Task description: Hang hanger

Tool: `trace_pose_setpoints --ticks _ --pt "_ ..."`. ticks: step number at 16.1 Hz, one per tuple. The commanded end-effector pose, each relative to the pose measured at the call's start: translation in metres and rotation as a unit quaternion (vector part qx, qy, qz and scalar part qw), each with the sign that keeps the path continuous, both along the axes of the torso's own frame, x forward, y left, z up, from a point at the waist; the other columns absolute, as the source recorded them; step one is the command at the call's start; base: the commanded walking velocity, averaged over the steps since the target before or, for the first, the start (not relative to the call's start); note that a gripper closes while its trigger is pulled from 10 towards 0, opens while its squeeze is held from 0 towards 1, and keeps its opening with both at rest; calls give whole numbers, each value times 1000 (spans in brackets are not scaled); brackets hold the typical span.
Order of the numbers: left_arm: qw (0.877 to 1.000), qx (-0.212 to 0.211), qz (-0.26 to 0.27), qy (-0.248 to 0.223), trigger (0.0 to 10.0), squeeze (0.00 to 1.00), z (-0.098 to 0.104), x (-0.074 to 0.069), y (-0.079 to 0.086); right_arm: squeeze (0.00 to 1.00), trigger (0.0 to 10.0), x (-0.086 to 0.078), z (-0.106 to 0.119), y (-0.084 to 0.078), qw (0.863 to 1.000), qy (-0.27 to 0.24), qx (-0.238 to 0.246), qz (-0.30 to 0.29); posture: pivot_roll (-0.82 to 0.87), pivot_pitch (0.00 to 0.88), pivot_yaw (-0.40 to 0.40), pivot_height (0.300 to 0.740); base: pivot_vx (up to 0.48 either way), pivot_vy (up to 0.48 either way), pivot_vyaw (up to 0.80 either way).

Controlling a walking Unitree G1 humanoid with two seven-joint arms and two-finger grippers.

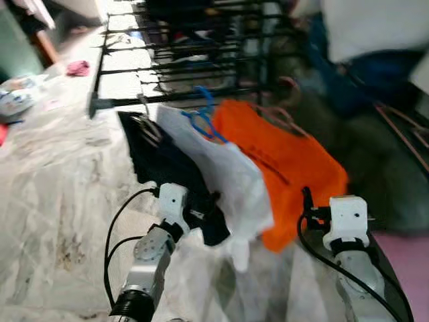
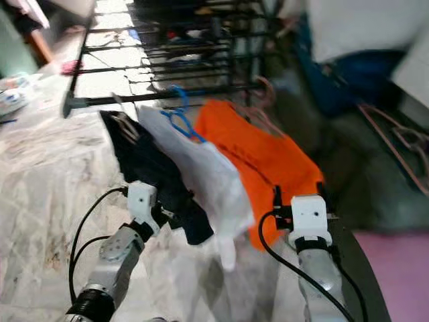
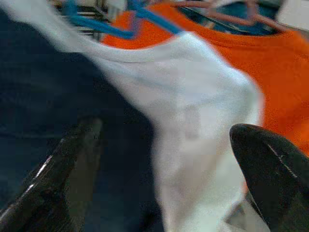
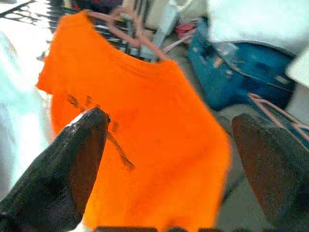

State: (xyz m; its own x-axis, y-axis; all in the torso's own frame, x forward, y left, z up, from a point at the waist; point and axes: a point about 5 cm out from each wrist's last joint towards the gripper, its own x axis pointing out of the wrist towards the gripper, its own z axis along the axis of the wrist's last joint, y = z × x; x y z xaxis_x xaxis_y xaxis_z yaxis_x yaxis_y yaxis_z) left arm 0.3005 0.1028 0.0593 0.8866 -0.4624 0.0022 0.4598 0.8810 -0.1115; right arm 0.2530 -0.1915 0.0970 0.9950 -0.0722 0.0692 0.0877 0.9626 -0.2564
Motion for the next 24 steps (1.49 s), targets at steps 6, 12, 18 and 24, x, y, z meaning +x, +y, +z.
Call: trace_pose_setpoints --ticks 6,12,18,24 --pt "1000 11 1 13 10000 0 -5 -3 7 0 10000 0 1 7 1000 1 -10 10 -109 167 22 740 427 0 0" --pt "1000 13 -6 27 10000 0 -11 -8 7 0 10000 1 5 -2 1000 -2 -29 -12 -106 172 26 740 0 0 0" --pt "998 21 -30 41 10000 0 -15 -10 9 0 10000 8 11 -18 998 21 -64 9 -105 177 42 740 0 0 0" --pt "997 27 -54 54 10000 0 -18 -13 12 0 10000 19 22 -47 991 75 -90 68 -101 186 54 740 0 0 0"
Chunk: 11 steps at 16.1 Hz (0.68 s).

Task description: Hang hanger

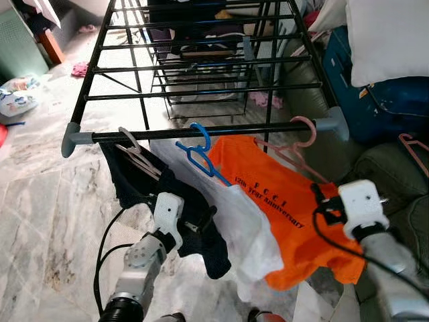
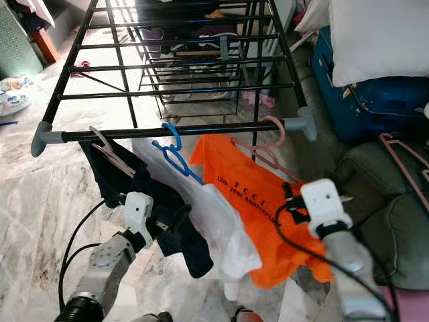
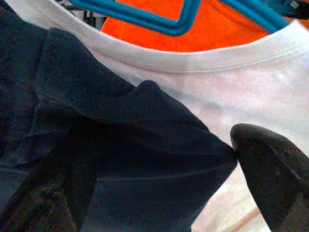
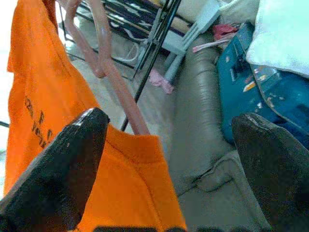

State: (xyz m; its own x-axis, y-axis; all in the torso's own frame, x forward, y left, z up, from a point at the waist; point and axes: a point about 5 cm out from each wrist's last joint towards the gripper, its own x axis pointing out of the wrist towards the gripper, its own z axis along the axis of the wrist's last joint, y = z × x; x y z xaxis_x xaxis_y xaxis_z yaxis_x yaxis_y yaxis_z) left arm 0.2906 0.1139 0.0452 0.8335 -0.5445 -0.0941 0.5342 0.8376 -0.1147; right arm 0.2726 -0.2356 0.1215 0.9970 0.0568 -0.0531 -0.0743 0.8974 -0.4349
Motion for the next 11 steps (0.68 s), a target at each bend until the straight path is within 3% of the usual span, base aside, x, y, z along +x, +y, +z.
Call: trace_pose_setpoints --ticks 1,5,7,11 --pt "1000 5 -7 12 10000 0 -4 -3 1 0 10000 0 -4 -4 1000 26 8 12 -100 187 55 740 0 0 0" --pt "1000 5 -12 12 10000 0 -5 -4 0 0 10000 3 -14 -16 988 122 51 76 -90 184 48 740 0 0 0" --pt "1000 5 -12 13 10000 0 -5 -5 1 0 0 5 -14 -22 985 136 59 83 -87 183 45 740 0 0 0" --pt "1000 5 -12 13 10000 0 -5 -4 0 0 0 11 -11 -23 980 155 52 113 -82 178 45 740 0 0 0"
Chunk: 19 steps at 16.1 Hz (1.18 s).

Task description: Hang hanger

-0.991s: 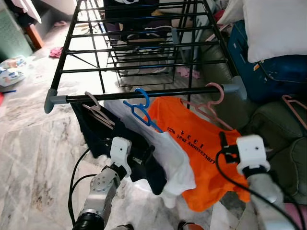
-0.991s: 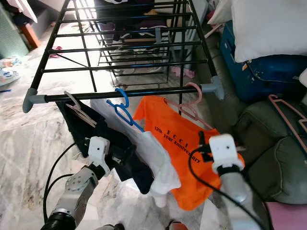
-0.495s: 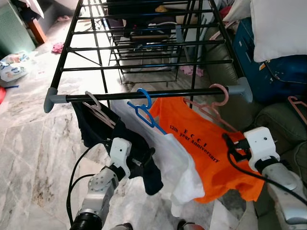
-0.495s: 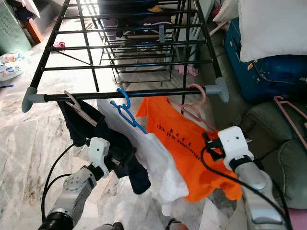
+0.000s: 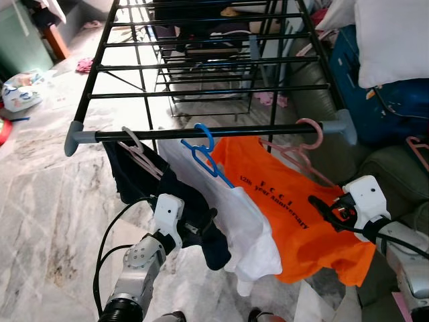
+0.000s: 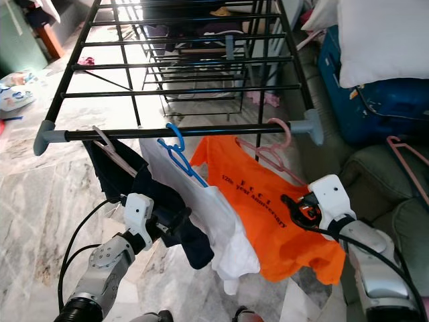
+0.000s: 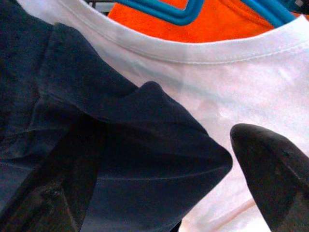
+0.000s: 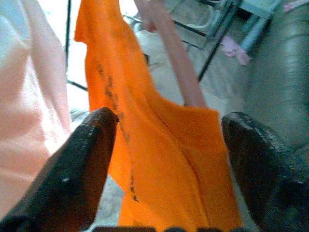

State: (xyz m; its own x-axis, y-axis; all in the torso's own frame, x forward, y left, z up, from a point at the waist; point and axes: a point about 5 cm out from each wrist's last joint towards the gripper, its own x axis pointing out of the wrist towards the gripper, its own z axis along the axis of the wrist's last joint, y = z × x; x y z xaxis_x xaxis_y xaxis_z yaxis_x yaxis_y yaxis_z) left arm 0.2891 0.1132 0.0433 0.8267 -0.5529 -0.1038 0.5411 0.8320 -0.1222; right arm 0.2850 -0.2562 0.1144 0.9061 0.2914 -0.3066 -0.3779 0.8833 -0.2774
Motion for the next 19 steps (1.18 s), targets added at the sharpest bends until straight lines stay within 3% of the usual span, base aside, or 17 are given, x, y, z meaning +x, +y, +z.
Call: trace_pose_setpoints --ticks 1,9,19 --pt "1000 6 -8 8 10000 0 -3 -3 1 0 0 -1 -3 -1 999 26 0 25 -83 177 46 740 0 0 0" --pt "1000 5 -11 11 10000 0 -4 -2 -4 0 0 6 -6 -10 997 65 -8 39 -85 173 36 740 0 0 0" --pt "1000 3 -12 14 10000 0 -5 -3 -6 0 0 8 -4 -7 998 39 33 39 -92 172 34 740 0 0 0"
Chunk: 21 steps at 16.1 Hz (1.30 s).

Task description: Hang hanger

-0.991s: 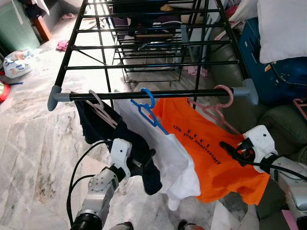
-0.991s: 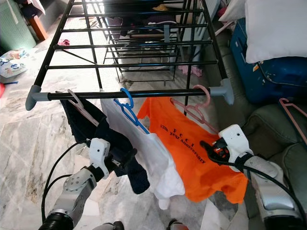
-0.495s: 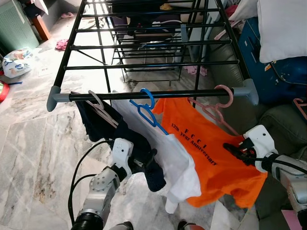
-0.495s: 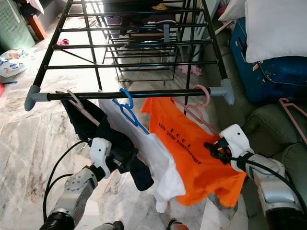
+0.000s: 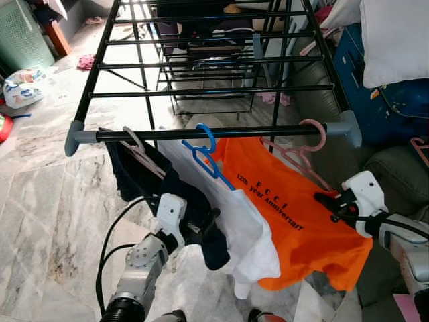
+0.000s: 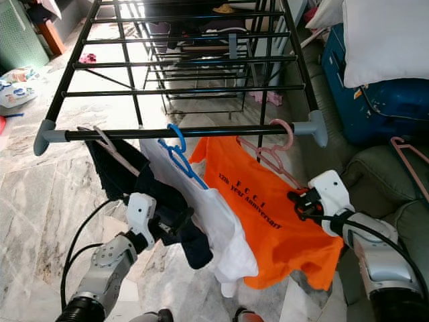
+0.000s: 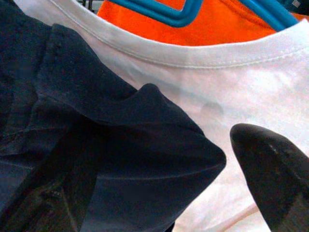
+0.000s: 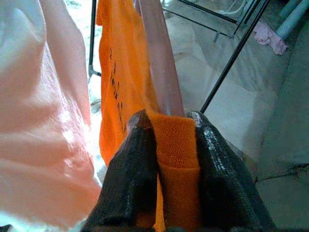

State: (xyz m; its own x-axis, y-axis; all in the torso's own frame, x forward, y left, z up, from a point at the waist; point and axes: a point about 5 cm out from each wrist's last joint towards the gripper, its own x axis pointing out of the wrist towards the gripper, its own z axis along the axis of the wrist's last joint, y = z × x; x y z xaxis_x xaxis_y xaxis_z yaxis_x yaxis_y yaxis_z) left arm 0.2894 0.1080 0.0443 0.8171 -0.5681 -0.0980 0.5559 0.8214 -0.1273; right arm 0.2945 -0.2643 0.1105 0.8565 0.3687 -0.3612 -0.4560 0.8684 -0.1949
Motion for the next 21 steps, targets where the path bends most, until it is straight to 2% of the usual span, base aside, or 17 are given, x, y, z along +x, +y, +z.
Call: trace_pose_setpoints --ticks 1,5,9,12,14,18,19,20,21 --pt "1000 7 -5 16 10000 0 -6 -4 -1 0 0 -3 0 4 1000 -6 20 9 -93 172 34 740 0 0 0" --pt "1000 9 -8 17 10000 0 -6 -4 -1 0 0 -7 -5 12 999 -11 39 11 -95 171 39 740 0 0 0" --pt "1000 12 -10 16 10000 0 -7 -3 0 0 0 -2 0 12 997 -60 28 -49 -95 172 42 740 0 0 0" --pt "1000 15 -5 15 10000 0 -6 -2 2 0 0 -1 17 25 986 -138 15 -90 -95 174 44 740 0 0 0" --pt "1000 16 -5 16 10000 0 -6 -2 2 0 0 -5 24 40 980 -174 12 -99 -100 175 47 740 0 0 0" --pt "1000 21 -8 17 10000 0 -6 -1 2 0 0 -20 15 54 974 -184 22 -131 -108 175 52 740 0 0 0" --pt "999 32 3 19 10000 0 -7 -1 5 0 2392 -29 6 55 972 -181 19 -147 -111 178 56 740 0 0 0" --pt "999 45 20 21 10000 0 -9 0 8 0 3255 -37 0 56 970 -179 19 -164 -113 179 56 740 0 0 0" --pt "997 61 48 12 10000 0 -9 2 14 0 3294 -43 -6 55 967 -174 18 -184 -117 179 58 740 0 0 0"
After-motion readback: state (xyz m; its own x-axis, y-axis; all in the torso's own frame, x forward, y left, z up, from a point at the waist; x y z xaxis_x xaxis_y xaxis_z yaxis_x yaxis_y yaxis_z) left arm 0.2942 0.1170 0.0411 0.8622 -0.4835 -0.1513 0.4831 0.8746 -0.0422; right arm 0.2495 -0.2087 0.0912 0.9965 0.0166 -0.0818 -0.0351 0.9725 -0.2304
